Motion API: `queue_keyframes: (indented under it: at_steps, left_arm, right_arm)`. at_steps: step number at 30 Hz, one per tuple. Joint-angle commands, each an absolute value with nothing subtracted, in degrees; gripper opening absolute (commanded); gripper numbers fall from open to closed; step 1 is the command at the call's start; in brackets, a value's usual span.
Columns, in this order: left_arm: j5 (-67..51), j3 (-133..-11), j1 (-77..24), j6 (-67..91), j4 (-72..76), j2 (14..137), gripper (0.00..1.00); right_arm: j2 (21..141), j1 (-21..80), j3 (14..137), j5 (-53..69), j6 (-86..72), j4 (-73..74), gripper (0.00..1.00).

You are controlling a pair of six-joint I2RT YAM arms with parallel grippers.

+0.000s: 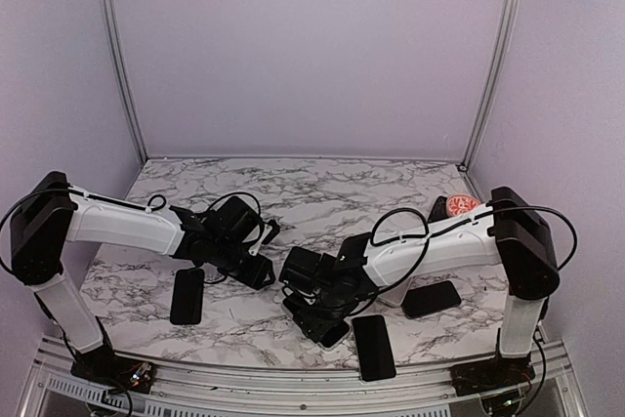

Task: Put the phone into the phone case
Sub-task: Pick up the phone with the phone case at the center of the board.

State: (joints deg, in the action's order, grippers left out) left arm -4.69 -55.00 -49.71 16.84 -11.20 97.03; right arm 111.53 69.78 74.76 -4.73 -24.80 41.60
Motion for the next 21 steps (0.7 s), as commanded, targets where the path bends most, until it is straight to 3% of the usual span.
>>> queue_keyframes:
  at_steps: [1,8,16,21]
  left_arm:
    - [-7.7,-54.4,-49.8,18.0,-11.9,96.6,0.41]
    - [-8.6,-54.2,-49.7,19.5,-9.6,94.8,0.43]
    - [-22.2,-43.1,-47.6,31.4,16.7,88.0,0.76]
    - [-24.3,-43.4,-47.6,33.8,19.5,91.8,0.81]
  right_arm:
    - [112.9,69.8,74.0,-4.9,-24.1,43.8,0.6]
    - [108.8,69.8,72.0,-7.3,-24.4,39.1,0.52]
    - [103.0,70.0,64.9,-13.4,-22.5,24.5,0.46]
    - [100.5,70.5,62.4,-17.6,-20.2,18.1,0.45]
